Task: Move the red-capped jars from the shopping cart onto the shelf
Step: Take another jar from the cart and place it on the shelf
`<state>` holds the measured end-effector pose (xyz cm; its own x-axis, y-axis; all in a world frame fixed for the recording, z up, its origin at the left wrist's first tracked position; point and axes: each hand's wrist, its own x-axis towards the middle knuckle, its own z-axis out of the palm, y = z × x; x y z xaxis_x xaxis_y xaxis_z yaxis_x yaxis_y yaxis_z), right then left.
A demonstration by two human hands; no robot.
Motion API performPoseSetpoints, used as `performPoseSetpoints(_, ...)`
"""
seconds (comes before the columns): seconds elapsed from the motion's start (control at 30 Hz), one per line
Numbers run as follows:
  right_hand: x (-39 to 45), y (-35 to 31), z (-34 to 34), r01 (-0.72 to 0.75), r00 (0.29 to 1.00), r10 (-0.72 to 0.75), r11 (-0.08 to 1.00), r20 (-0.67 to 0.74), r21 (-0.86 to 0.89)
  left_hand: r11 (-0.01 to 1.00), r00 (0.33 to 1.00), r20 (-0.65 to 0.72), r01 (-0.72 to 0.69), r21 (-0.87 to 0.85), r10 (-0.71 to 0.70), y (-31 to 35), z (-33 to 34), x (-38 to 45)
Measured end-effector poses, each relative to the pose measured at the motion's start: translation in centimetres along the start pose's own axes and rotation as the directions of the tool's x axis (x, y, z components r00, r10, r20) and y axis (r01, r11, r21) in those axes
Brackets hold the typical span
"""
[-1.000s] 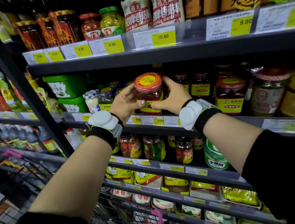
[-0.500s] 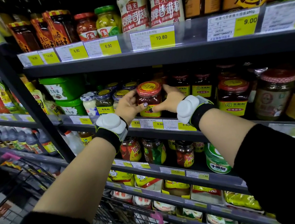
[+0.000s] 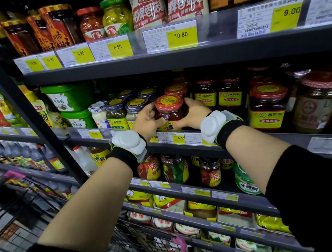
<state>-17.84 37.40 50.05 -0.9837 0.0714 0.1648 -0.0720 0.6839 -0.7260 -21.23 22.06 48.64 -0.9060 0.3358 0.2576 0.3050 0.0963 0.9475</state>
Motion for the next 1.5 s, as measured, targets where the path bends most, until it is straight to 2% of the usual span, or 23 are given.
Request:
performPoseSetpoints(0.3, 0.2, 0.3, 0.3, 0.028, 1.000, -0.027, 0.998, 0.005, -0.053, 1.000, 0.999, -0.028, -0.025, -0.003, 0.025, 0.0, 0.6, -0.2)
performPoseSetpoints(0.47, 0.0, 0.3, 0.2, 0.033, 0.999, -0.033, 0.998, 0.002, 0.047, 1.000, 0.999, -0.050, -0.017, 0.000, 0.017, -0.3, 0.5, -0.2)
performPoseSetpoints(0.67, 0.4, 0.6, 0.4, -0.019, 0.999, 0.021, 0.998, -0.034, 0.063, 0.999, 0.994, -0.100, -0.049, -0.003, 0.049, -0.1, 1.1, -0.5)
performPoseSetpoints(0.87, 0.1, 0.7, 0.2, -0.007, 0.997, 0.007, 1.000, -0.073, 0.000, 0.998, 0.990, -0.135, -0.035, 0.043, 0.041, -0.1, 1.4, -0.1)
performPoseSetpoints(1.1, -0.2, 0.5, 0.1, 0.009, 1.000, -0.012, 0.993, -0.026, -0.116, 0.987, 0.990, -0.139, -0.011, 0.160, 0.033, -0.8, 1.1, 0.4)
performPoseSetpoints(1.33, -0.2, 0.7, 0.1, 0.018, 0.998, -0.025, 0.991, -0.055, -0.134, 0.975, 0.994, -0.085, 0.080, 0.209, -0.063, -0.4, 0.7, 1.1)
performPoseSetpoints(1.43, -0.6, 0.5, -0.1, 0.017, 0.998, -0.026, 0.989, -0.062, -0.146, 0.965, 0.993, -0.115, 0.060, 0.255, -0.031, -0.4, 0.9, 0.9)
performPoseSetpoints(1.5, -1.1, 0.0, -0.3, 0.035, 0.994, -0.060, 0.965, -0.089, -0.259, 0.972, 0.991, -0.136, 0.025, 0.235, 0.008, -0.4, 0.9, 0.4)
